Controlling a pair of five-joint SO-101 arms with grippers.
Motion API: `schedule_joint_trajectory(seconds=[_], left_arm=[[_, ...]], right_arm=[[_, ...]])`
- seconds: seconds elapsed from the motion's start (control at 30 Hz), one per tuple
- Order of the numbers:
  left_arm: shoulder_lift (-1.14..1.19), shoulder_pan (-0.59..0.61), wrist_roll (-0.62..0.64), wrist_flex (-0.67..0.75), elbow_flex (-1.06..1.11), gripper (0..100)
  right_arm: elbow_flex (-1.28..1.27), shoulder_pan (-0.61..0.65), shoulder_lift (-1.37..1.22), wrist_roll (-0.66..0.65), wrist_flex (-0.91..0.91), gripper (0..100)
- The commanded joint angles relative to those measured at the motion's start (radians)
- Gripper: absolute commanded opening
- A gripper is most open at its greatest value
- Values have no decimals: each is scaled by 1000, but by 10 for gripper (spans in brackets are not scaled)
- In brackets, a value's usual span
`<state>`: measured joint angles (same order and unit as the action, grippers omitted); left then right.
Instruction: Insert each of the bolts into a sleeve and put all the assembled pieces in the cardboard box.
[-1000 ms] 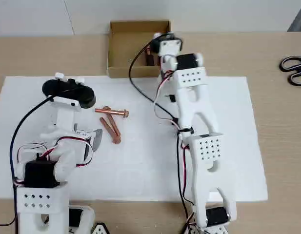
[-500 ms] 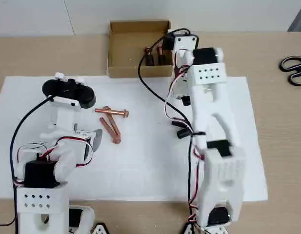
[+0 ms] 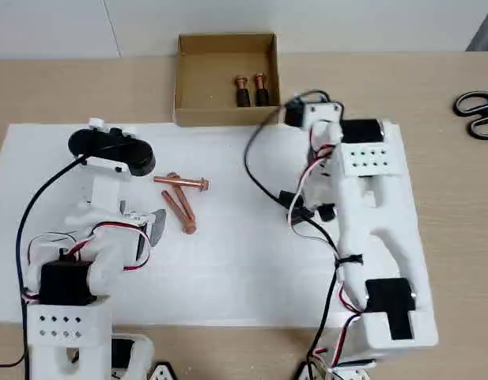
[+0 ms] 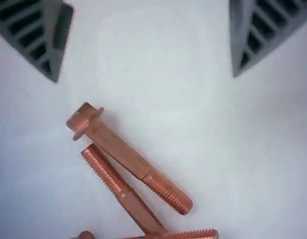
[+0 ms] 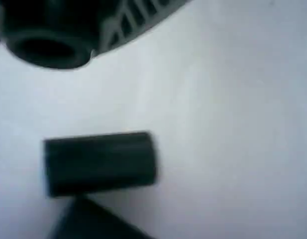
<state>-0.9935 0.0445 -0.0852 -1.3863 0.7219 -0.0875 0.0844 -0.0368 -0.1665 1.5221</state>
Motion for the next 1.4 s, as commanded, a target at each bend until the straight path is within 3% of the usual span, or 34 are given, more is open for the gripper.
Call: schedule_joint_trajectory(seconds=[0.0,0.2,0.5,1.17,1.37], left_arm=[[-18,-2,-3,-5,-4,210],[-18,-2,-3,-5,-4,210],[-17,-3,-3,-5,-4,210],[-17,-3,-3,-5,-4,210],[-17,-3,-3,-21,-4,210]], right_arm=[[-129,-39,53,-12,-122,7],[-319,-38,53,-11,-328,9],[-339,-38,51,32,-334,148],[-420,-38,51,32,-337,145],[-468,-42,50,32,-398,24]])
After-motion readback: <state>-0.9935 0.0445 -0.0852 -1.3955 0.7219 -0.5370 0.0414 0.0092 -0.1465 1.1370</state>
